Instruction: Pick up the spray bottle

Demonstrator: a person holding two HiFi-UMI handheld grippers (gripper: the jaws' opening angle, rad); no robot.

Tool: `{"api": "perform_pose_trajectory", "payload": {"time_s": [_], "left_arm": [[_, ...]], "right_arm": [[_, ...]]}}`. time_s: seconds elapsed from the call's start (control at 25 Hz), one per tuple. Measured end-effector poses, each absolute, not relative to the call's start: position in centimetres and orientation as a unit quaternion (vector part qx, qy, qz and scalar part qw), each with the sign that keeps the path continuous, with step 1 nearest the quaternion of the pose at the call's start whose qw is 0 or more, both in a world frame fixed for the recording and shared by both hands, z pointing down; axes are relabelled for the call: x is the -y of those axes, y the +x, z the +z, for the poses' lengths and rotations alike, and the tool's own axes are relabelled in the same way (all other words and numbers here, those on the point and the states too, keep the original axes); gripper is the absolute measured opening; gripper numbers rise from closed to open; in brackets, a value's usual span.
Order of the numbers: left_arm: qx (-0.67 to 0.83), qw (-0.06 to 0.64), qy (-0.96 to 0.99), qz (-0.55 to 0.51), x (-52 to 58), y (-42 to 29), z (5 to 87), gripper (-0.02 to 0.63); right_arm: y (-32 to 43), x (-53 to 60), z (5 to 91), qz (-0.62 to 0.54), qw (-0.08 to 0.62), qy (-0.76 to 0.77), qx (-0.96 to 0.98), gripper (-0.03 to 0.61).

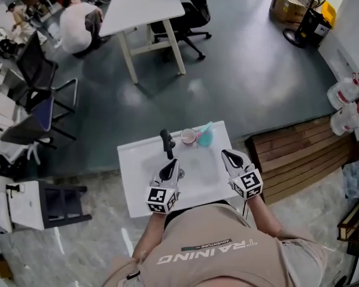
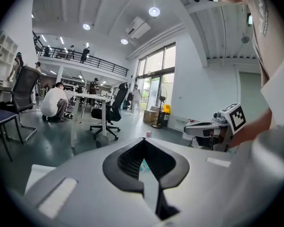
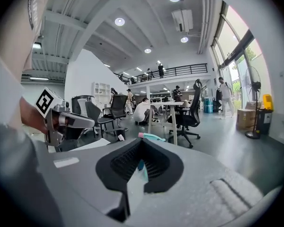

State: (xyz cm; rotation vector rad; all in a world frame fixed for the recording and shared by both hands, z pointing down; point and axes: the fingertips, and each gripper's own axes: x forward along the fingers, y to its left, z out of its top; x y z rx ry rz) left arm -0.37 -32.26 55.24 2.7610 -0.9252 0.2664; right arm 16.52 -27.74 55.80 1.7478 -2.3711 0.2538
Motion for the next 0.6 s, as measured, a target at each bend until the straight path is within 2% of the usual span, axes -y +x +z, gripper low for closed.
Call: {"api": "perform_pose_trajectory", "payload": {"time_s": [0.6], "left_arm": [[0.289,0.078,0.949,0.097,32.4,-3.2,52.9,0.016]], "right_arm": [[16.3,28.4,55.3,0.099,0.066,0.629,0.768,0.002]]}}
